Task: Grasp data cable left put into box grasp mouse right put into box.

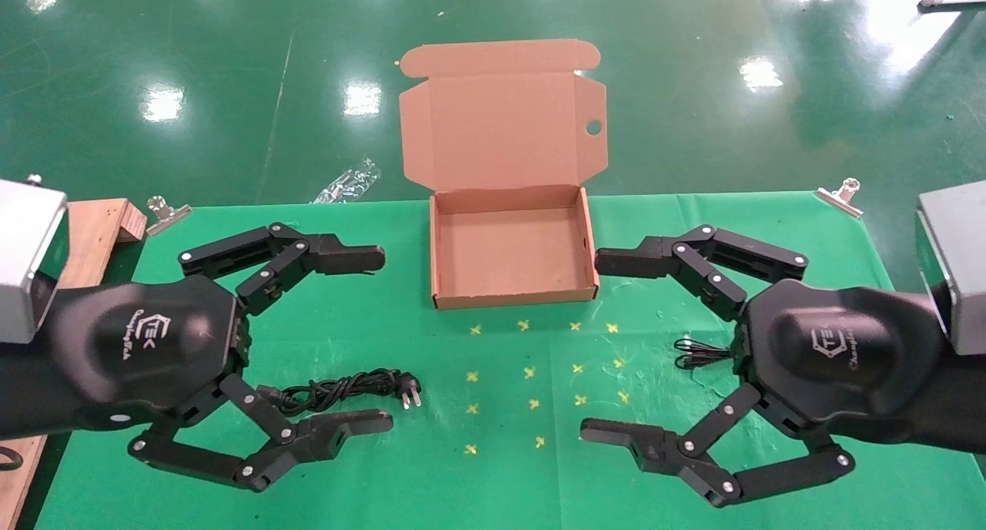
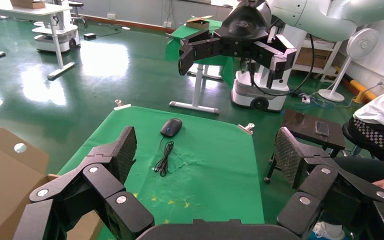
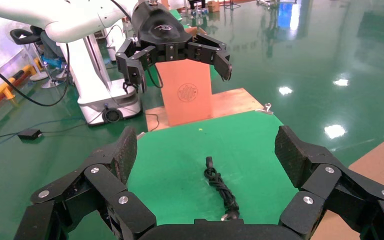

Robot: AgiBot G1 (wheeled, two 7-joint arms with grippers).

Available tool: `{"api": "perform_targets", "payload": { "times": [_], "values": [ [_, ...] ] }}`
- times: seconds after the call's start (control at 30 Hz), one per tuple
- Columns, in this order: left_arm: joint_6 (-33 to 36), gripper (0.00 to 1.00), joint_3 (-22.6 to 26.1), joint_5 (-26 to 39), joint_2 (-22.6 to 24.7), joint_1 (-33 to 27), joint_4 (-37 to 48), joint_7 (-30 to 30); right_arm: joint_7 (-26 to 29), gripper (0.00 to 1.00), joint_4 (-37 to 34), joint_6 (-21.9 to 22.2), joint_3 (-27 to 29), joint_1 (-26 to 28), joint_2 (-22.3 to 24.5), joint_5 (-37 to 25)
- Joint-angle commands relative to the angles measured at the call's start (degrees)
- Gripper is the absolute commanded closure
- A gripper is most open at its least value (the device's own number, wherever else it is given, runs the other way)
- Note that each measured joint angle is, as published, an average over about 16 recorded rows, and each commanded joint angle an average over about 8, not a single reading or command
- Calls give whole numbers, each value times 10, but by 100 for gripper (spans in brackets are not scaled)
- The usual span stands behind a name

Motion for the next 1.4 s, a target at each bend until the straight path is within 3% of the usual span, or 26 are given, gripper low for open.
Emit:
{"api": "perform_targets", "payload": {
  "times": [0.03, 1.23, 1.4],
  "values": [
    [0, 0, 0, 0, 0, 0, 0, 0, 0, 0, 0, 0, 0, 0, 0, 0],
    [0, 0, 0, 0, 0, 0, 0, 0, 0, 0, 0, 0, 0, 0, 0, 0],
    [-1, 0, 6, 23, -6, 0, -7, 7, 1, 0, 0, 0, -4, -2, 3, -9]
  ]
}}
